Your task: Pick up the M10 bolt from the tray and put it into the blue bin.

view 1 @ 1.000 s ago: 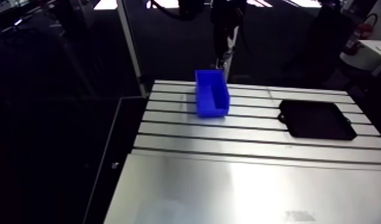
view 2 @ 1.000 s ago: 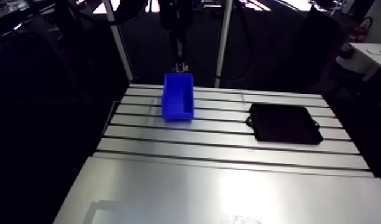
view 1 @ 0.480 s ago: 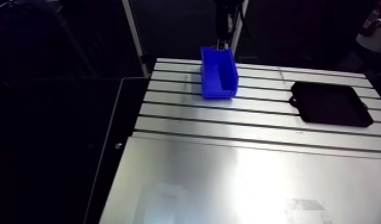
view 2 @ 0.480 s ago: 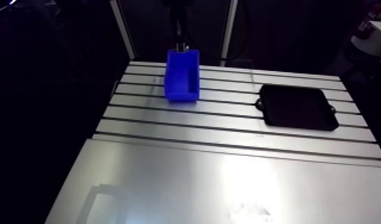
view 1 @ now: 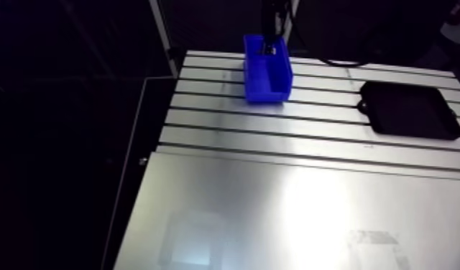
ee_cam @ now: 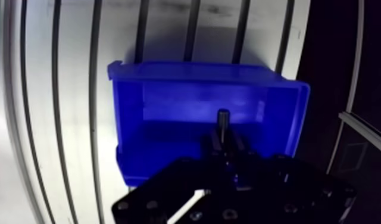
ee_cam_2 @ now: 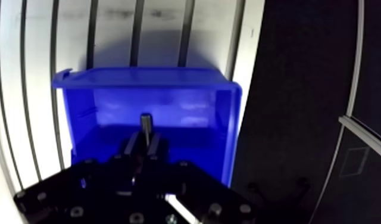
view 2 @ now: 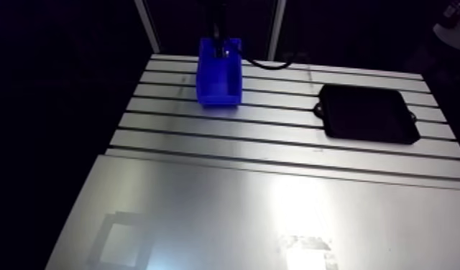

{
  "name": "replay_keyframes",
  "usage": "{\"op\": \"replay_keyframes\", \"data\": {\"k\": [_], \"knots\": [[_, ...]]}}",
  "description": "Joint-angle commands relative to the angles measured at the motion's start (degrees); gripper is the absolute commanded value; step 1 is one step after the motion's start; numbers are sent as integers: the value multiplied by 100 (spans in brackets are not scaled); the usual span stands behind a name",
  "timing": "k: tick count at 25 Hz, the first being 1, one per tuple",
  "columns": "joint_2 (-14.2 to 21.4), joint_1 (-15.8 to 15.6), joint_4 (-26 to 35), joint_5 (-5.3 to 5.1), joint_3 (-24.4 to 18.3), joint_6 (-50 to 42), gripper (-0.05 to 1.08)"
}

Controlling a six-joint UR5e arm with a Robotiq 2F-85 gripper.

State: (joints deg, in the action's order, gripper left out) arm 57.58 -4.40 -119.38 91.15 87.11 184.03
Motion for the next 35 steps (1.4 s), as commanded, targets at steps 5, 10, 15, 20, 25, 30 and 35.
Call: {"op": "replay_keyframes", "data": {"k": [5, 10, 15, 20, 25, 30, 35], "knots": [[-297, 0, -12, 12, 56, -71, 101], [-376, 0, -152, 56, 73, -80, 101], [-420, 0, -161, 83, 82, -89, 101], [-428, 0, -161, 83, 82, -89, 99], [-420, 0, -161, 83, 82, -115, 85], [-420, -9, -152, 83, 82, -124, 64], [-420, -9, -152, 83, 65, -142, 39]]}}
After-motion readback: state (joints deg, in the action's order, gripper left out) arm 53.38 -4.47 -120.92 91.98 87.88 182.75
